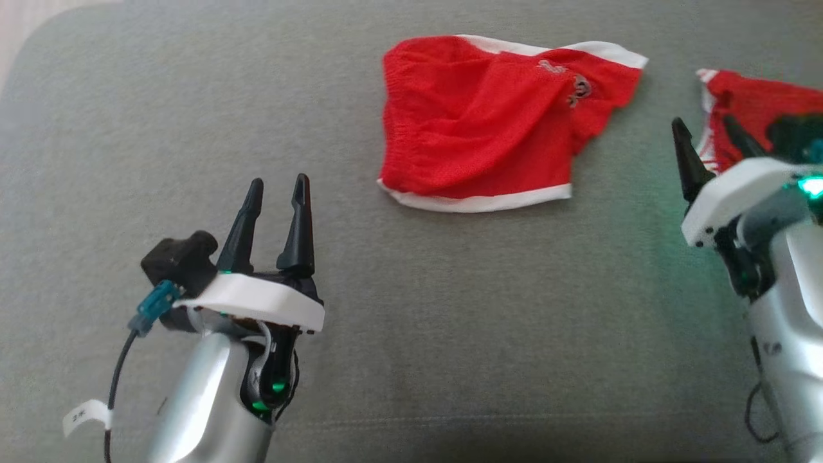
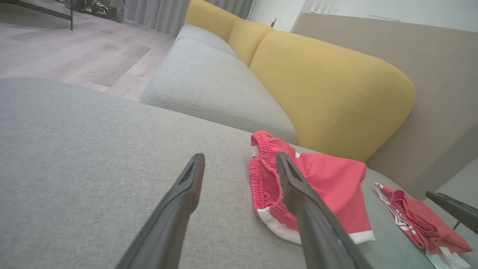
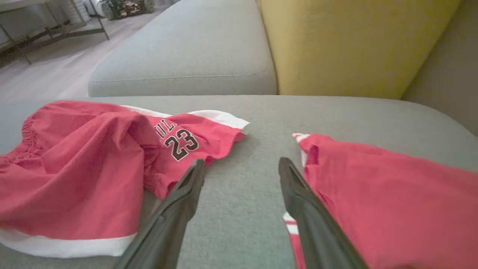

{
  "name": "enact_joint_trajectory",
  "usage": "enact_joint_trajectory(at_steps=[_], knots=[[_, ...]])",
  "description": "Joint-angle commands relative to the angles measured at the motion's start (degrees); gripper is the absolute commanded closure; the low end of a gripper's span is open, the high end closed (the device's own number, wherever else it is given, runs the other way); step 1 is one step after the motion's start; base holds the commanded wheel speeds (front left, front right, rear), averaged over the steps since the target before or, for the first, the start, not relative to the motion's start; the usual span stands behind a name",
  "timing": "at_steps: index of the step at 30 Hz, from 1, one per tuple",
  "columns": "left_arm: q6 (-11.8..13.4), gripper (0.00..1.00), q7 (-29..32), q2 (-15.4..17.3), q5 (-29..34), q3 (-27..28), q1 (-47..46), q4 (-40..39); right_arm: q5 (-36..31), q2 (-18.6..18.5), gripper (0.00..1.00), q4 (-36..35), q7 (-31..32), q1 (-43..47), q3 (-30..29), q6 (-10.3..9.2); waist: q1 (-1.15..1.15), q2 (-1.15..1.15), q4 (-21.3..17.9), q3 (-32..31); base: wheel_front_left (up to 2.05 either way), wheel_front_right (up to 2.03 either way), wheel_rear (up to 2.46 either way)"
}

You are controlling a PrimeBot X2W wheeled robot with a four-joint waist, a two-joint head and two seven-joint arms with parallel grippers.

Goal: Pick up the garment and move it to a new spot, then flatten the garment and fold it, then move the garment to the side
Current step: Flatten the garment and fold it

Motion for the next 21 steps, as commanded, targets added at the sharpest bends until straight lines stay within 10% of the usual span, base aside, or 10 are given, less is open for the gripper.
enact_joint_trajectory(at_steps=[1,21], knots=[[-0.24,0.0,-0.3,0.51,0.46,2.12,-1.22,-1.74,-0.23,0.78,0.0,-3.4,-0.74,0.88,-0.42,0.37,0.0,0.0,-1.91,-0.44,0.0,0.0,0.0],[-3.97,0.0,-0.06,1.42,3.47,-0.67,-9.02,13.92,-1.76,10.85,0.0,-22.58,-1.86,15.2,-3.95,0.37,0.0,0.0,-11.41,1.33,0.0,0.0,0.0]])
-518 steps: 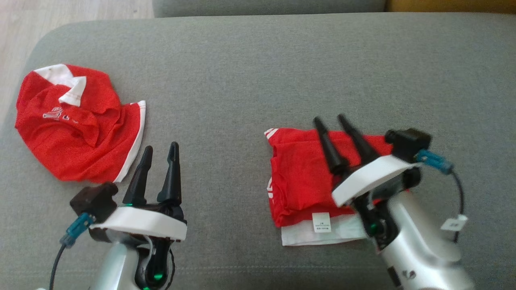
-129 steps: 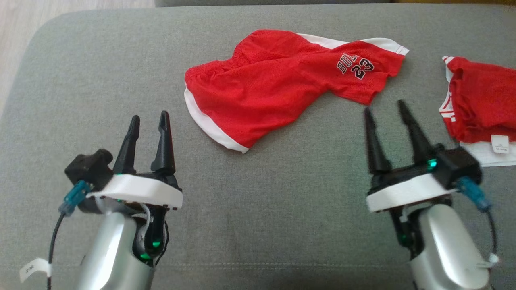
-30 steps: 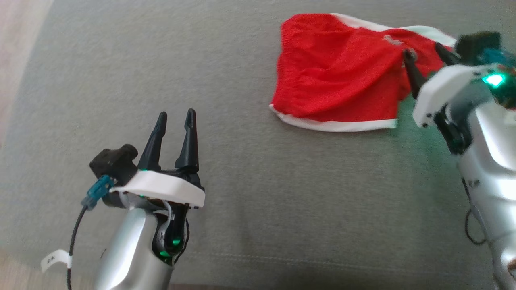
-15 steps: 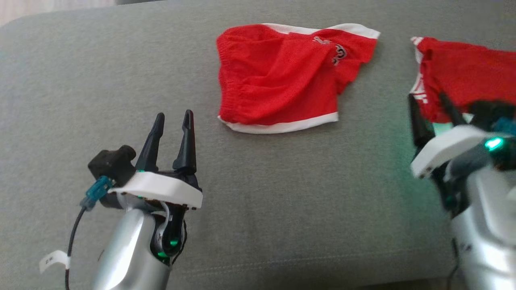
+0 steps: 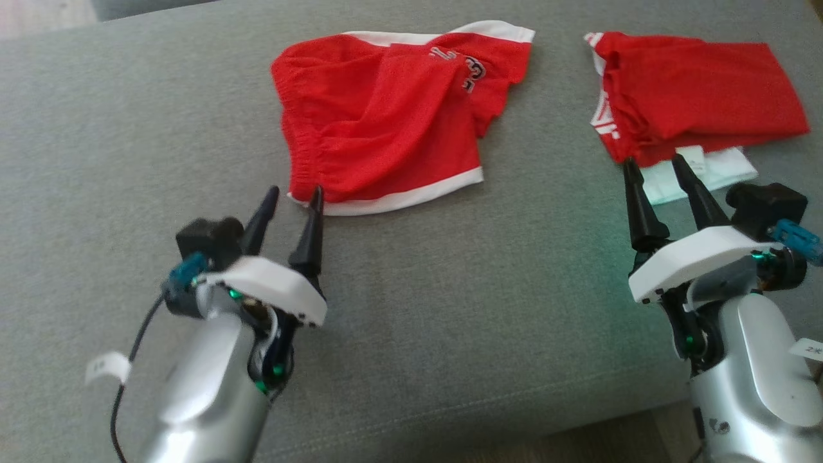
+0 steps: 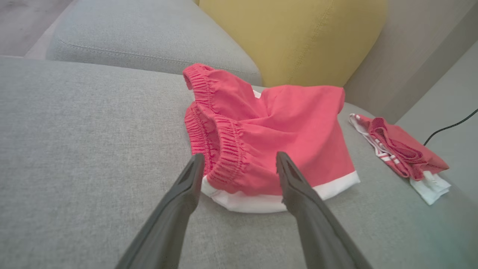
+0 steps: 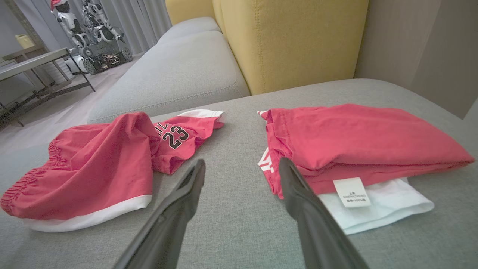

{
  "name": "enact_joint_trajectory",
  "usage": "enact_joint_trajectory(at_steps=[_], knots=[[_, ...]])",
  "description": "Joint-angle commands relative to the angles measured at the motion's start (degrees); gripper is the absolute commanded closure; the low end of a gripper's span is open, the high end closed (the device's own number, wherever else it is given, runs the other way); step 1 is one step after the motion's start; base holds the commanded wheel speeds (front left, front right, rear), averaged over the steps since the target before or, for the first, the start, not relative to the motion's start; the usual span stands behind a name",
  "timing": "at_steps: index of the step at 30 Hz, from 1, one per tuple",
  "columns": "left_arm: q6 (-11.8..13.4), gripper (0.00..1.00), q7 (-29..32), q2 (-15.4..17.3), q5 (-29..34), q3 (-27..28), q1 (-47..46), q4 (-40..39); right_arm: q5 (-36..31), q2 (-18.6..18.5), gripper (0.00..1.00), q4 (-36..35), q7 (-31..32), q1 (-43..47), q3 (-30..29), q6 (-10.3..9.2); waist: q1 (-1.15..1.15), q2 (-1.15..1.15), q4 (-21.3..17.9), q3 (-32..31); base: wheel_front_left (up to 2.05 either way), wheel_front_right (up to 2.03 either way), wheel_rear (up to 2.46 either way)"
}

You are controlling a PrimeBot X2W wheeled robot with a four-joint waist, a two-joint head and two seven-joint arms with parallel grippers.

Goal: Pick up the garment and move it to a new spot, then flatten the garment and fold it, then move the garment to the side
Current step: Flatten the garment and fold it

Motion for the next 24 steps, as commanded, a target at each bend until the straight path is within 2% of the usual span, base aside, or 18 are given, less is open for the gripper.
enact_joint_trajectory(at_steps=[1,6,9,10,11,13,16,24], knots=[[0.13,0.0,-0.05,1.36,1.01,1.54,-3.37,0.1,-0.57,0.46,0.0,-2.45,-0.27,-0.23,1.04,0.37,0.0,0.0,-0.86,0.47,0.0,0.0,0.0],[1.78,0.0,-0.02,2.21,2.82,1.15,-7.32,7.33,-0.78,1.02,0.0,-2.84,-0.35,0.0,1.5,0.37,0.0,0.0,-2.3,0.97,0.0,0.0,0.0],[0.21,0.0,-0.07,1.96,2.73,0.1,-9.14,11.03,-0.87,1.29,0.0,-2.67,-0.52,0.06,1.52,0.37,0.0,0.0,-2.84,1.03,0.0,0.0,0.0],[-0.24,0.75,-0.09,1.88,2.61,-0.16,-9.44,11.73,-0.91,1.33,0.0,-2.61,-0.56,0.08,1.45,0.37,0.0,0.0,-2.85,0.98,0.0,0.0,0.0],[-0.65,1.0,-0.11,1.79,2.32,-0.26,-9.69,12.38,-0.98,1.37,0.0,-2.53,-0.6,0.12,1.36,0.37,0.0,0.0,-2.82,0.91,0.0,0.0,0.0],[-1.11,1.0,-0.17,1.69,1.73,-0.04,-10.18,13.45,-1.19,1.45,0.0,-2.4,-0.67,0.26,1.19,0.37,0.0,0.0,-2.62,0.71,0.0,0.0,0.0],[-0.37,1.0,-0.31,2.1,1.42,1.84,-11.27,12.89,-1.49,1.56,0.0,-2.21,-0.76,0.31,1.14,0.37,0.0,0.0,-1.9,0.4,0.0,0.0,0.0],[2.99,1.0,-0.35,4.56,3.67,10.53,-10.13,2.63,-2.39,1.71,0.0,-1.72,-1.05,0.24,1.84,0.37,0.0,0.0,0.25,-0.09,0.0,0.0,0.0]])
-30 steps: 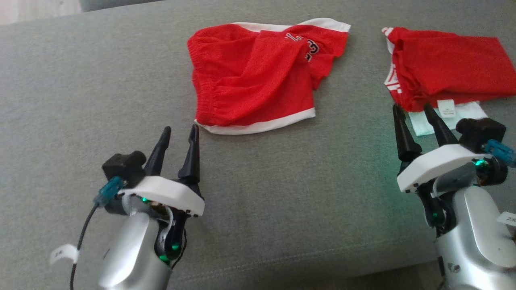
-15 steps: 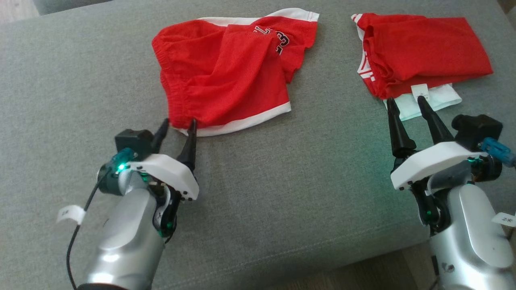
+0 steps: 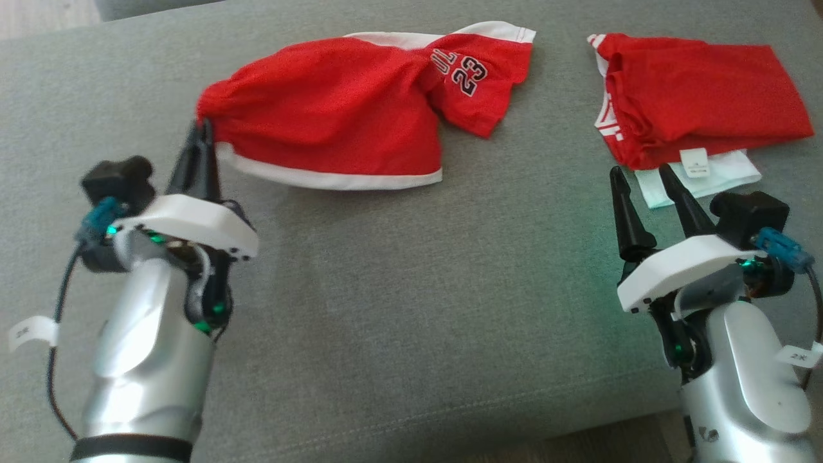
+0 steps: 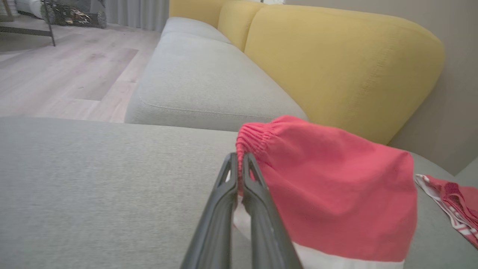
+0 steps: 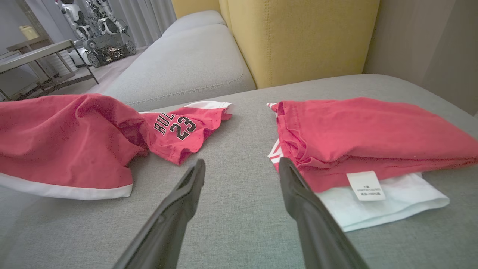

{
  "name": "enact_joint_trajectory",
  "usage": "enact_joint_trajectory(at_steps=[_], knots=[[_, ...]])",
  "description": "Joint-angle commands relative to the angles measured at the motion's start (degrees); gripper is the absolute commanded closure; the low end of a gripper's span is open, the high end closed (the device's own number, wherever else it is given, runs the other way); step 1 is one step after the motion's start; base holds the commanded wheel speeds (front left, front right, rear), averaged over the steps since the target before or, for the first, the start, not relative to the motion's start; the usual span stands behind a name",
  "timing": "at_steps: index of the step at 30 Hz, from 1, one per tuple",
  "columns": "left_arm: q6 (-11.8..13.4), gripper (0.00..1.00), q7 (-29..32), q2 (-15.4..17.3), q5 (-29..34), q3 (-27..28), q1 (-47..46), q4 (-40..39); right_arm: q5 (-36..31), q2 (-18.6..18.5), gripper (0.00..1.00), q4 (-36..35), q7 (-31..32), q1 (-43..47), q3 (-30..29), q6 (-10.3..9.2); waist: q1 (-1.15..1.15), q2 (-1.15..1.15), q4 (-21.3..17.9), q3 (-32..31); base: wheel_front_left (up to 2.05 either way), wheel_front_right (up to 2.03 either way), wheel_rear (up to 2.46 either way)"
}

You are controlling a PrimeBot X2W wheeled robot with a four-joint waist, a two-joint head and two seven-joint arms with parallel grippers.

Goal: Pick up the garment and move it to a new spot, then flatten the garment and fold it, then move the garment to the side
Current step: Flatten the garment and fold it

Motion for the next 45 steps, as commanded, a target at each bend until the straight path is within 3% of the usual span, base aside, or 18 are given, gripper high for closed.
enact_joint_trajectory(at_steps=[1,12,20,32,37,38,39,40,45], knots=[[0.37,1.0,-0.35,2.12,0.89,2.66,-0.98,-2.41,-0.34,0.52,0.0,-1.66,-0.8,-0.68,1.42,0.37,0.0,0.0,0.56,-0.07,0.0,0.0,0.0],[3.15,1.0,-0.35,4.04,3.81,8.61,0.16,-1.26,-0.29,0.78,0.0,-1.18,-0.69,-1.24,2.68,0.37,0.0,0.0,2.58,0.93,0.0,0.0,0.0],[5.17,1.0,-0.35,3.58,5.4,10.5,0.52,1.76,-0.42,0.9,0.0,-1.01,-0.68,-2.08,4.27,0.37,0.0,0.0,2.94,1.93,0.0,0.0,0.0],[6.14,1.0,-0.36,3.49,7.02,12.93,0.39,7.11,-0.49,1.01,0.0,-0.81,-0.69,-3.08,6.13,0.37,0.0,0.0,3.66,3.45,0.0,0.0,0.0],[5.08,1.0,-0.36,2.69,7.67,13.06,0.91,8.45,-0.6,1.03,0.0,-0.6,-0.62,-3.09,6.3,0.37,0.0,0.0,4.52,3.34,0.0,0.0,0.0],[4.74,0.72,-0.36,2.43,7.71,13.04,0.88,8.54,-0.61,1.03,0.0,-0.56,-0.61,-3.08,6.34,0.37,0.0,0.0,4.74,3.28,0.0,0.0,0.0],[4.51,0.19,-0.36,2.19,7.79,13.08,0.84,8.38,-0.59,1.03,0.0,-0.53,-0.64,-3.07,6.37,0.37,0.0,0.0,5.0,3.21,0.0,0.0,0.0],[4.43,0.0,-0.36,1.96,7.92,13.17,0.82,8.07,-0.57,1.03,0.0,-0.47,-0.65,-3.07,6.41,0.37,0.0,0.0,5.28,3.1,0.0,0.0,0.0],[3.67,0.0,-0.36,0.58,8.13,14.04,1.52,4.37,-0.51,1.04,0.0,-0.02,-0.78,-2.89,6.61,0.37,0.0,0.0,6.99,2.19,0.0,0.0,0.0]])
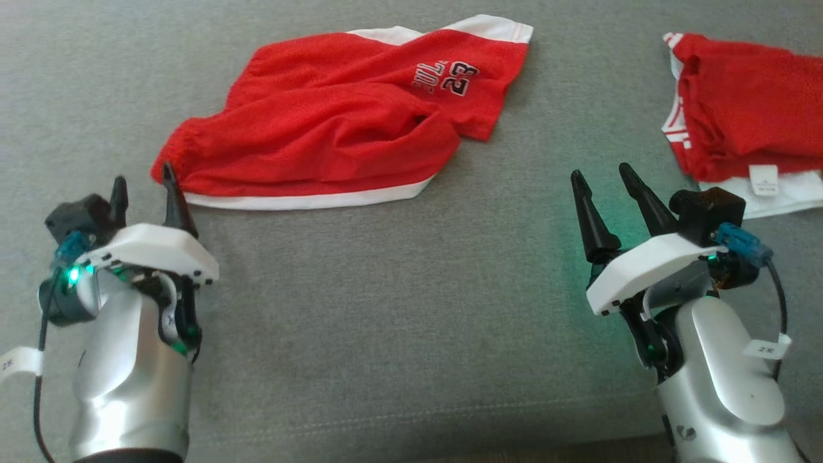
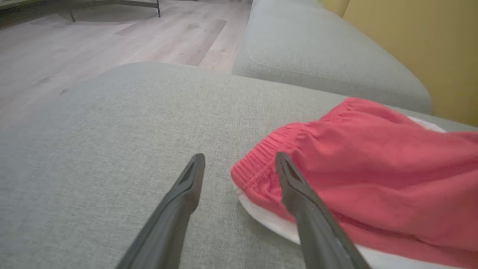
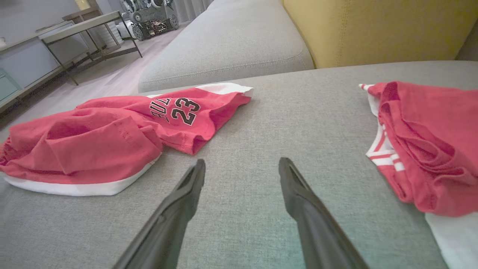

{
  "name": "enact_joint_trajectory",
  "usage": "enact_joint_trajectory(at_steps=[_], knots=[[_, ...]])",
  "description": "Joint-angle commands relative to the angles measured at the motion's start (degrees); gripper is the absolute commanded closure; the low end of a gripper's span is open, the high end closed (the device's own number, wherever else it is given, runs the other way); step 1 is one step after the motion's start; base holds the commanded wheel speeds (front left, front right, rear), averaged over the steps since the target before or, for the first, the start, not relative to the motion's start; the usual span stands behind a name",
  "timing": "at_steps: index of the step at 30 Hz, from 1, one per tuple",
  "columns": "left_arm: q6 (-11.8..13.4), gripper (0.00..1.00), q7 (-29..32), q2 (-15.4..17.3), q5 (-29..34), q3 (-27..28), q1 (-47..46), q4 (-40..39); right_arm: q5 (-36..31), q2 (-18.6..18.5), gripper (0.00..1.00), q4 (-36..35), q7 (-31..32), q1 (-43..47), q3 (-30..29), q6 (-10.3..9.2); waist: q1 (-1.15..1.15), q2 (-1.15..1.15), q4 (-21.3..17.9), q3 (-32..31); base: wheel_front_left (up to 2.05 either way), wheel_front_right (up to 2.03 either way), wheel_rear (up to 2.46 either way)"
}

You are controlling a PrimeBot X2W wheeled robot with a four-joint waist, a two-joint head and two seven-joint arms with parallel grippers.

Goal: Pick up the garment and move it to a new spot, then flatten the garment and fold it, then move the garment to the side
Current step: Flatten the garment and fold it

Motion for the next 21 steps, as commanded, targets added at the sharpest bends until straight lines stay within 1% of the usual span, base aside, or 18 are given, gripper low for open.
enact_joint_trajectory(at_steps=[1,5,6,8,12,13,17,21], knots=[[-0.52,0.0,-0.36,1.02,0.31,2.23,-0.05,-3.92,-0.19,0.54,0.0,-1.65,-0.42,-1.4,1.4,0.37,0.0,0.0,1.08,-0.49,0.0,0.0,0.0],[-1.56,0.0,-0.36,-0.15,0.23,3.12,1.94,-9.53,-0.17,0.34,0.0,-1.59,-0.64,-0.84,1.18,0.37,0.0,0.0,3.25,-1.31,0.0,0.0,0.0],[-1.56,0.0,-0.36,-0.15,0.23,3.12,1.94,-9.53,-0.17,0.34,0.0,-1.59,-0.64,-0.84,1.18,0.37,0.0,0.0,3.25,-1.31,0.0,0.0,0.0],[-2.95,0.0,-0.36,-0.96,-0.54,3.37,3.98,-13.71,-0.02,0.04,0.0,-1.61,-0.74,-0.2,1.16,0.37,0.0,0.0,5.04,-2.08,0.0,0.0,0.0],[-4.34,0.0,-0.36,-1.54,-1.43,3.04,7.25,-19.19,0.39,-0.57,0.0,-1.46,-1.09,1.21,0.7,0.37,0.0,0.0,7.49,-3.7,0.0,0.0,0.0],[-4.34,0.0,-0.36,-1.54,-1.43,3.04,7.25,-19.19,0.39,-0.57,0.0,-1.46,-1.09,1.21,0.7,0.37,0.0,0.0,7.49,-3.7,0.0,0.0,0.0],[-4.93,0.0,-0.36,-1.76,-2.66,1.61,10.86,-24.32,0.75,-1.32,0.0,-1.07,-1.54,2.71,-0.15,0.37,0.0,0.0,9.9,-5.27,0.0,0.0,0.0],[-4.22,0.0,-0.36,-1.79,-5.73,-2.18,14.03,-28.91,1.46,-2.18,0.0,-1.31,-1.43,3.07,-0.34,0.37,0.0,0.0,12.05,-5.23,0.0,0.0,0.0]])
